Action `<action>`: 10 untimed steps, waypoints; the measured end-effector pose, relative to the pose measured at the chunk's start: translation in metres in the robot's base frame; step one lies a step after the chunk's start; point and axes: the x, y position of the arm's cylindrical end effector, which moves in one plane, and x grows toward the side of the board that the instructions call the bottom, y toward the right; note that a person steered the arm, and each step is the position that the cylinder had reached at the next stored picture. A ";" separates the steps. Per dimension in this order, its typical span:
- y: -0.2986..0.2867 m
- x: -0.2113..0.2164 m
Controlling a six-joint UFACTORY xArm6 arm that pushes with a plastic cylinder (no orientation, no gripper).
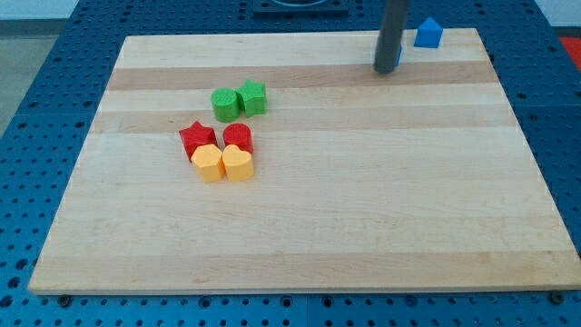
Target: Place the blue cube below the blue triangle
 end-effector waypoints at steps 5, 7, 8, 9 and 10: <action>-0.003 -0.041; -0.037 -0.027; -0.012 -0.010; 0.012 -0.012; 0.044 -0.019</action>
